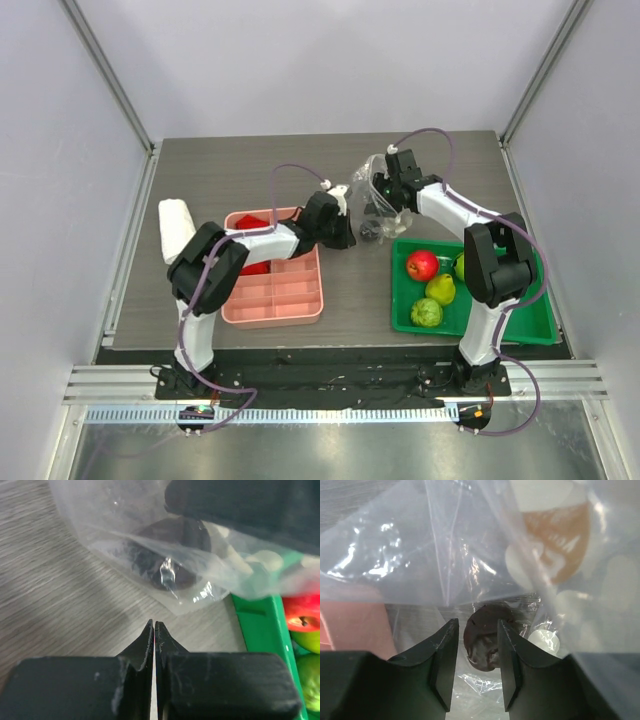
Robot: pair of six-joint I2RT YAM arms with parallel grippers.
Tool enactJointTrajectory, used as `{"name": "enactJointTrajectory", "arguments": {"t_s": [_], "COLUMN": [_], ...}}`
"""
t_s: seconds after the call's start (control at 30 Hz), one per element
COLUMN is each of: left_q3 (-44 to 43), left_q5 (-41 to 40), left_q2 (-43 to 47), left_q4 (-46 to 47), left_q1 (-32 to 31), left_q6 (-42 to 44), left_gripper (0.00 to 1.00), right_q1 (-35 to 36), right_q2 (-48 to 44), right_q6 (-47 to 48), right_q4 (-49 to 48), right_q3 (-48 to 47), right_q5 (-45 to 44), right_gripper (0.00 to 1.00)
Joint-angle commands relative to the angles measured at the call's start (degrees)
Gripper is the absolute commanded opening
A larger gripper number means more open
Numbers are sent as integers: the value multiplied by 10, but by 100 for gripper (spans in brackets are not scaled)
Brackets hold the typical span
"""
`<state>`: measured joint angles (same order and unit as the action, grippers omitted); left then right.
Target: Open the zip-top bag and remove the fake food
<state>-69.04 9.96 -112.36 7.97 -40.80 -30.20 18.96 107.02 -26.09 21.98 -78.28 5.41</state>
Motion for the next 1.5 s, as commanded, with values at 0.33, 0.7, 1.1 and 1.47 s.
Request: {"name": "enactJointTrajectory", "arguments": {"t_s": [0.33,0.7,1.1,1.47], "left_q3": [-148,-148,-91,-37], "left_q5": [2,-7,-11,-6], "left_q2": [-99,-115,-50,101], "left_q4": [-19,-32,-30,-29], "left_q1": [-8,-14,-13,-11], "left_q6": [-15,-6,4,17], "left_gripper": [0,0,0,34], "right_q1": [17,33,41,46], "right_q2": [12,24,25,-68], "right_q6": [25,16,23,69], "right_q4": [-6,-25,-9,-1], "right_q3": [58,88,73,-9], "right_q5": [-5,6,-47,-121], "right_gripper": [53,64,46,2]}}
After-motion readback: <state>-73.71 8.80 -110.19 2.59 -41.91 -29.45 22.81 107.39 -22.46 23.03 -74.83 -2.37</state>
